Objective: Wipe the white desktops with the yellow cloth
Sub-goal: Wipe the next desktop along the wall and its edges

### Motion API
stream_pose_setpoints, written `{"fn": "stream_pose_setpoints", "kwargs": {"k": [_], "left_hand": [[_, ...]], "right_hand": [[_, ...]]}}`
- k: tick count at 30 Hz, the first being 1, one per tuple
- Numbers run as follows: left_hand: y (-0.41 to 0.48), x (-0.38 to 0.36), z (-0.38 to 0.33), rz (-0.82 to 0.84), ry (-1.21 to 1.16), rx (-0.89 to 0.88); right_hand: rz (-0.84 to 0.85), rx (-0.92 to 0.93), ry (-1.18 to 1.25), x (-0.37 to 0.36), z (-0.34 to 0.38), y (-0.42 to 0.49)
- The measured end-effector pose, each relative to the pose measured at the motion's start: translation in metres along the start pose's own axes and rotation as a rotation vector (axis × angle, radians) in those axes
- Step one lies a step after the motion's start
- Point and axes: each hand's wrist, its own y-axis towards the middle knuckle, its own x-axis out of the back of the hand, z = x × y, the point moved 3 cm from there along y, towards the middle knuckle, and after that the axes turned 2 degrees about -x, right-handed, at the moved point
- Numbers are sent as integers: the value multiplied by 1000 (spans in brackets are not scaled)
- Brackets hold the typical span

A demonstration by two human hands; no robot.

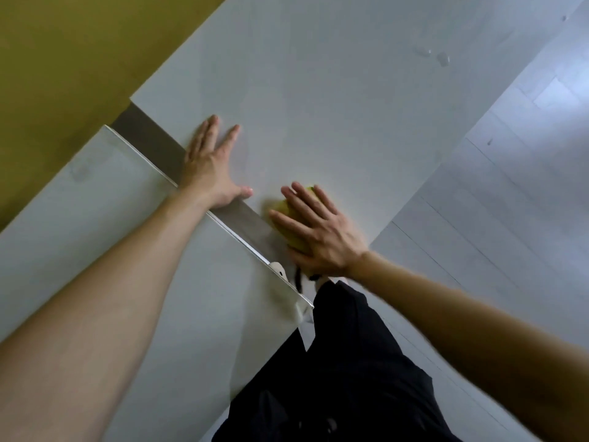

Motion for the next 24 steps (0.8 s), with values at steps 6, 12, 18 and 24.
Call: {"fn": "stream_pose_setpoints", "kwargs": {"k": [6,12,18,24], "left_hand": [[1,-1,5,15,-7,-31],[4,-2,1,21,47,-23],[-1,1,-3,54,49,-46],[-30,12,44,-367,-116,-102]], "right_hand": [[-14,-96,24,0,11,-20],[62,-125,-103,13,-33,-84],[5,-47,-109,7,-9,53],[-6,-13,-59,11,0,63]]}}
